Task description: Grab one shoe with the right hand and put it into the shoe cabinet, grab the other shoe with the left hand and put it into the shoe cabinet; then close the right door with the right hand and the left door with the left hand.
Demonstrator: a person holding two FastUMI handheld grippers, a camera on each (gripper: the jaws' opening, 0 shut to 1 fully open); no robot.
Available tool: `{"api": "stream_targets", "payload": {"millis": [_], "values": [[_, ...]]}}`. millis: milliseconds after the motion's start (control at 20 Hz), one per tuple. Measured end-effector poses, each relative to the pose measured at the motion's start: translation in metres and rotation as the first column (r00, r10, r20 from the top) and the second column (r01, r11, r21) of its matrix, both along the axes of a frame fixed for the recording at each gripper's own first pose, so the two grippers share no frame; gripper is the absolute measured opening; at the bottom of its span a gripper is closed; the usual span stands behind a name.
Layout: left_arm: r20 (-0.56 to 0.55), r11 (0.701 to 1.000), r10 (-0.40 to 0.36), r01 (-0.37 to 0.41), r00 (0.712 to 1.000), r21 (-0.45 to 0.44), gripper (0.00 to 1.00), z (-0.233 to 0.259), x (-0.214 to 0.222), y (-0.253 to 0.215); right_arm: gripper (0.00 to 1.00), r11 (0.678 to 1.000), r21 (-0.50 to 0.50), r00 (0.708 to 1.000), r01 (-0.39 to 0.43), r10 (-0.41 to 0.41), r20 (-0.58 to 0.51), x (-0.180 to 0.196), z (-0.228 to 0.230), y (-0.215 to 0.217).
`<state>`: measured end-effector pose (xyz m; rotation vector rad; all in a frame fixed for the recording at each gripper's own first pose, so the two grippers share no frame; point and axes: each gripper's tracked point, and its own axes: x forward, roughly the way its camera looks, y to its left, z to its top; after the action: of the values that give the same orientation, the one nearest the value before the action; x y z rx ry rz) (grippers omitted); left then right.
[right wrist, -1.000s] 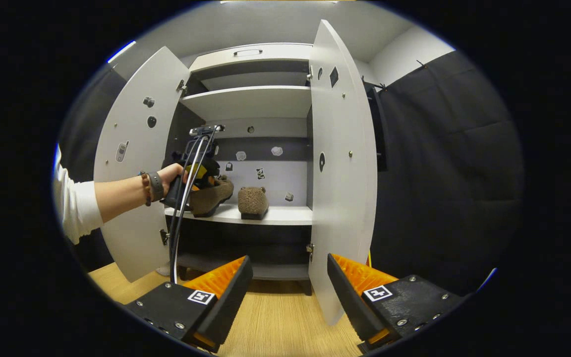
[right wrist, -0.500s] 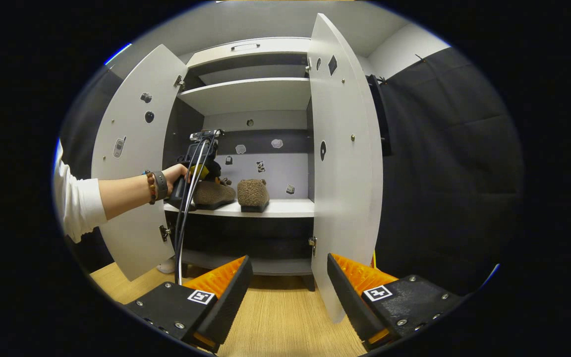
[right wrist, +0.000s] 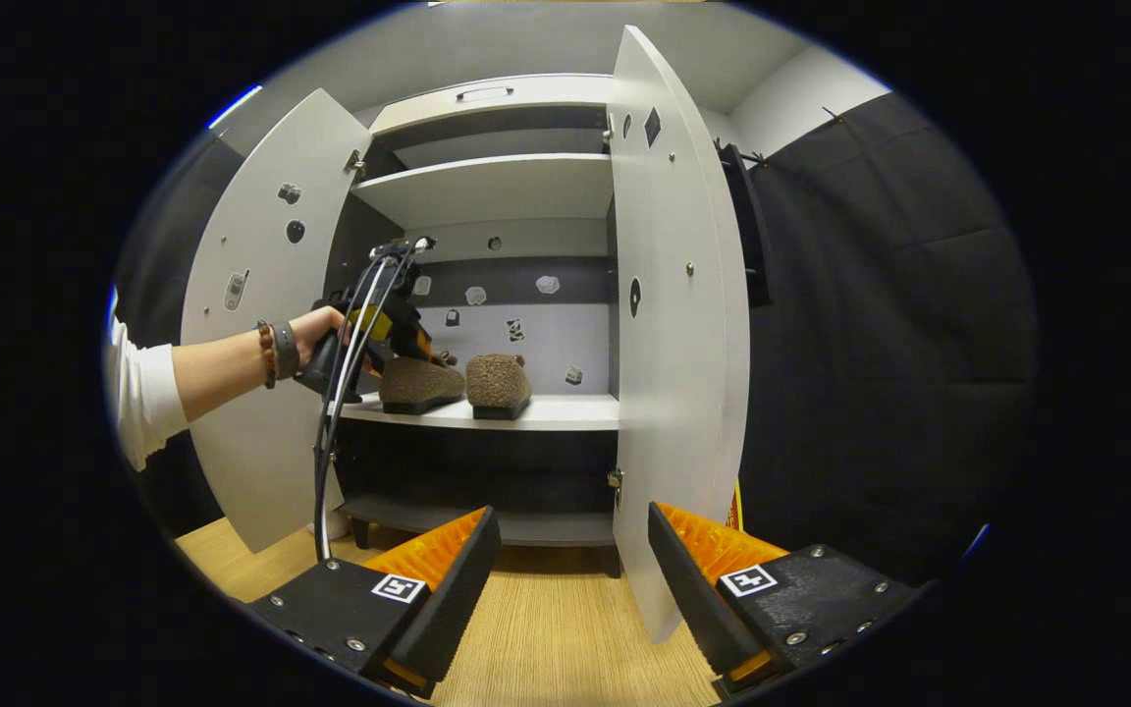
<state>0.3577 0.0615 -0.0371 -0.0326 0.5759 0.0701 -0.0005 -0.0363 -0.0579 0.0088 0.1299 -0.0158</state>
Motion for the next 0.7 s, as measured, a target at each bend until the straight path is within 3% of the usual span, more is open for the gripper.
{"api": "stream_targets", "payload": {"millis": [200, 500, 550, 700], "values": [[0.122, 0.996, -0.081, 0.083, 0.989, -0.014, 0.94, 0.054, -0.026, -0.024, 0.93, 1.000, 0.017, 1.000, -0.009, 0.009, 0.007, 0.001, 0.002, 0.005], [0.326, 0.986, -0.148, 0.163, 0.934, -0.020, 0.93, 0.135, -0.091, -0.051, 0.93, 0.998, 0.043, 0.999, -0.039, 0.038, 0.011, 0.003, 0.009, 0.016], [0.342, 0.986, -0.154, 0.168, 0.927, -0.013, 0.98, 0.138, -0.103, -0.052, 0.93, 0.997, 0.052, 0.999, -0.050, 0.049, 0.019, 0.002, 0.013, 0.020], [0.375, 0.986, -0.158, 0.164, 0.914, 0.015, 0.89, 0.139, -0.142, -0.049, 0.93, 0.996, 0.048, 0.996, -0.074, 0.071, 0.047, 0.002, 0.030, 0.022]]}}
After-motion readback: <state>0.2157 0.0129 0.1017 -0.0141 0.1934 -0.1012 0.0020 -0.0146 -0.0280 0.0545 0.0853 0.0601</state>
